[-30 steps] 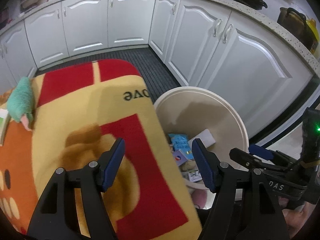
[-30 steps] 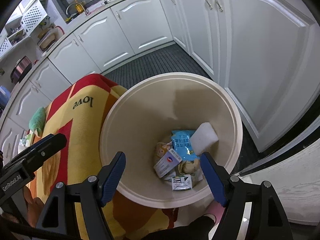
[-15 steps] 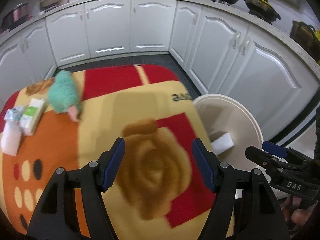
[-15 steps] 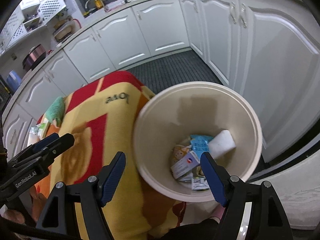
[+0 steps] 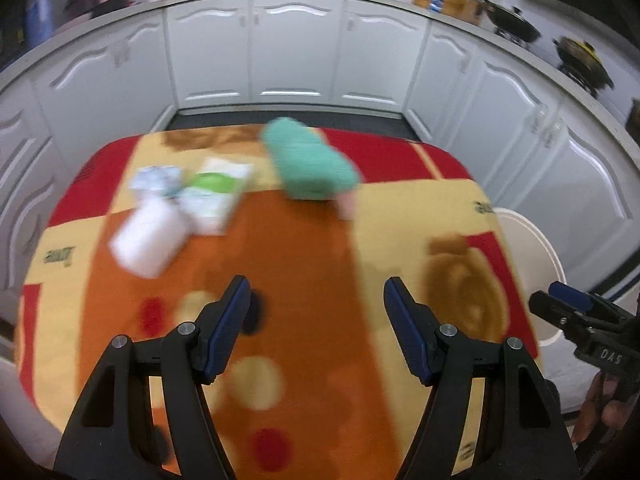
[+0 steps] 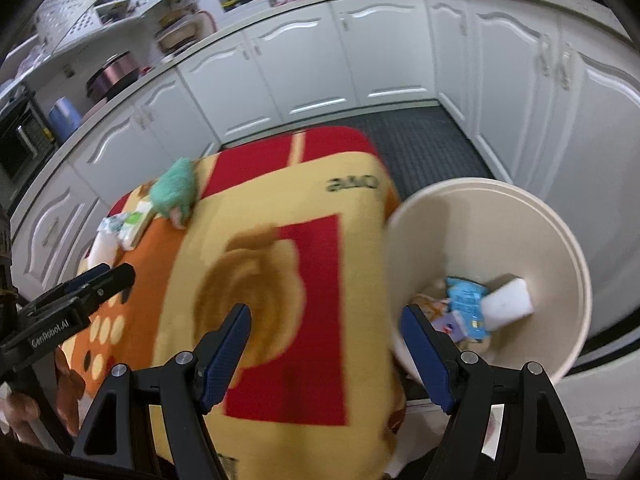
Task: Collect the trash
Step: 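Move both tools back over the table toward the foam and green cloth, then grasp white foam block with left tool while right tool grasps green fuzzy cloth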
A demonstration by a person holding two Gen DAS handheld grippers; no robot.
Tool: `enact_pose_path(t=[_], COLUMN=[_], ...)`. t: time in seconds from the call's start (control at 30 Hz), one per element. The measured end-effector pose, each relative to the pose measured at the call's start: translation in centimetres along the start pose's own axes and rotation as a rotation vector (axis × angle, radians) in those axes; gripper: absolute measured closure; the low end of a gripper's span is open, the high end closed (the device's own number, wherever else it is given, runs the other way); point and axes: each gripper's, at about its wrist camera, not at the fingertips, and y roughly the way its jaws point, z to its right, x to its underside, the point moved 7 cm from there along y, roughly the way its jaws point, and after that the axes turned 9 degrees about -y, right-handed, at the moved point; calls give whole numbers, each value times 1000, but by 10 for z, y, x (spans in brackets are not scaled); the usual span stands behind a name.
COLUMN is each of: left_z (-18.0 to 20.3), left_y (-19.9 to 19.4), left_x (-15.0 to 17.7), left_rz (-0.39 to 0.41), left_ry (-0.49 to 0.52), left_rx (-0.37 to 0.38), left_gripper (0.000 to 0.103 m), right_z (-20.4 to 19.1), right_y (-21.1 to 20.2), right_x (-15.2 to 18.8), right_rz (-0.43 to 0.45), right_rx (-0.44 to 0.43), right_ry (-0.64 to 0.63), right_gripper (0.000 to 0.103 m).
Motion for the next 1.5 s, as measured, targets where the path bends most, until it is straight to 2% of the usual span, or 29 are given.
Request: enact_pose_path(t=[0.13, 0.3, 0.5, 0.57, 0.73, 0.93, 0.97, 1.03, 1.07, 1.1, 1.17, 1.27, 1.5], left_z=[-53, -96, -106, -106, -106, -109, -109, -108, -108, -108, -109, -108, -93], left_y=[-10, -12, 5, 12, 30, 40, 41, 41, 42, 44, 45, 40, 17], left_x=[-10, -23, -29, -30, -35, -43, -43, -43, -42, -40, -38, -35, -25], left_rz=[29, 59, 39, 27, 2, -16, -19, -18, -29, -40, -47, -39, -43], left_ry=[-25, -30, 23, 40, 88, 75, 72, 70, 73, 75, 74, 69, -26], left_rx=[-32, -56, -81, -85, -97, -64, -62, -60, -60, -65, -70, -79, -2], left_gripper=[34, 31, 31, 31, 31, 32, 34, 46, 62, 71, 72, 75, 75], right_z=[-27, -56, -87, -101, -132, -153, -154, -153, -151, -150, -150, -151, -140], right_y=[12, 30, 56, 67, 102, 150, 160, 178, 182, 187, 182, 164, 105], right_x=[-8, -24, -59, -73, -109, -139, -142, -143, -143, -141, -140, -135, -114], right_rz=[-8, -18, -30, -34, -54, -91, -104, -131, -146, -161, -139, -115, -40], right_rx=[-36, -72, -108, -117, -136, -132, -125, -105, -102, -115, -145, -146, -196], right_ry=[-37, -71, -101, -121, -170, -180, -177, -158, -146, -129, -124, -156, -153], right_gripper=[27, 27, 27, 22, 21, 21, 21, 22, 29, 36, 54, 54, 55])
